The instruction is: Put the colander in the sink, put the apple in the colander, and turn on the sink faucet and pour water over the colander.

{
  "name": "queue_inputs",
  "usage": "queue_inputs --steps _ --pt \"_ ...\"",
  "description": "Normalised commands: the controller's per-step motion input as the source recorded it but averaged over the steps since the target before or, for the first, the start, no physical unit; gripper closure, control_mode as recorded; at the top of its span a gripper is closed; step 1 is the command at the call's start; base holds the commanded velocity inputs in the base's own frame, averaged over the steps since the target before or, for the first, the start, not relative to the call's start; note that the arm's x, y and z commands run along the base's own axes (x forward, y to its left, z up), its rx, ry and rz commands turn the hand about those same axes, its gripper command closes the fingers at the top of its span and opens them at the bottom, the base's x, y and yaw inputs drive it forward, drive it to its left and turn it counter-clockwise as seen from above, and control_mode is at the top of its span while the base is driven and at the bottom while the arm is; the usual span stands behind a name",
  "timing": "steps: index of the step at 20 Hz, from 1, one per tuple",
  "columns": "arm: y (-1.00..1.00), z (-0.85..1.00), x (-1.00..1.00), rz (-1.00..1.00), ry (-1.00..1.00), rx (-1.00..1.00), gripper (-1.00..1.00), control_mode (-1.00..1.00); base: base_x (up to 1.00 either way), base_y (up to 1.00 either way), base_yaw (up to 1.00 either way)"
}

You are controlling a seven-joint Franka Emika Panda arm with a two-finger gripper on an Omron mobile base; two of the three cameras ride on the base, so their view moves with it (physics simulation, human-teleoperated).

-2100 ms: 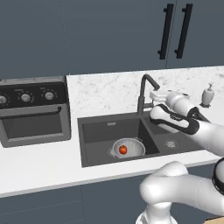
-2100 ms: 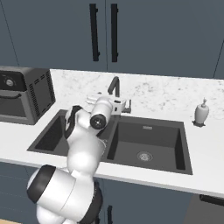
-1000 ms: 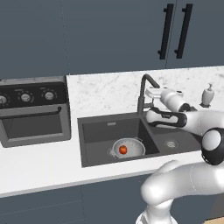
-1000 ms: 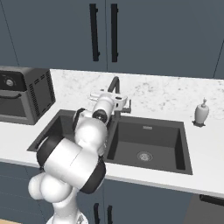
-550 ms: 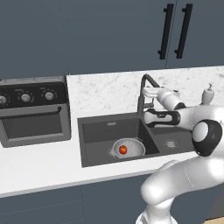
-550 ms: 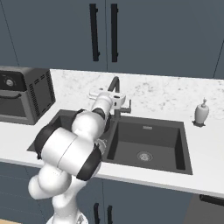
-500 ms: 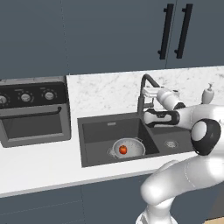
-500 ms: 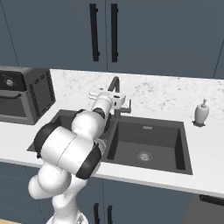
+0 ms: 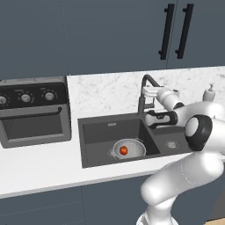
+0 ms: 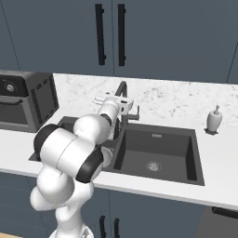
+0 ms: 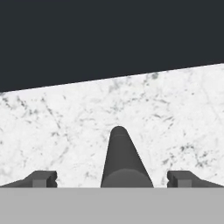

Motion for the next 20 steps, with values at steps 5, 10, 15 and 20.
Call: queue_inputs --steps 5,10,15,20 --pt "0.04 0.02 0.0 0.0 0.0 0.0 -1.0 -1.0 0.0 0.0 0.0" --pt "0.15 0.0 0.0 0.0 0.0 0.0 -1.0 -1.0 0.0 0.0 0.0" --pt "0.18 0.0 0.0 0.0 0.0 0.0 -1.0 -1.0 0.0 0.0 0.0" --pt "0.25 0.04 0.0 0.0 -0.01 0.0 -1.0 -1.0 0.0 0.0 0.0"
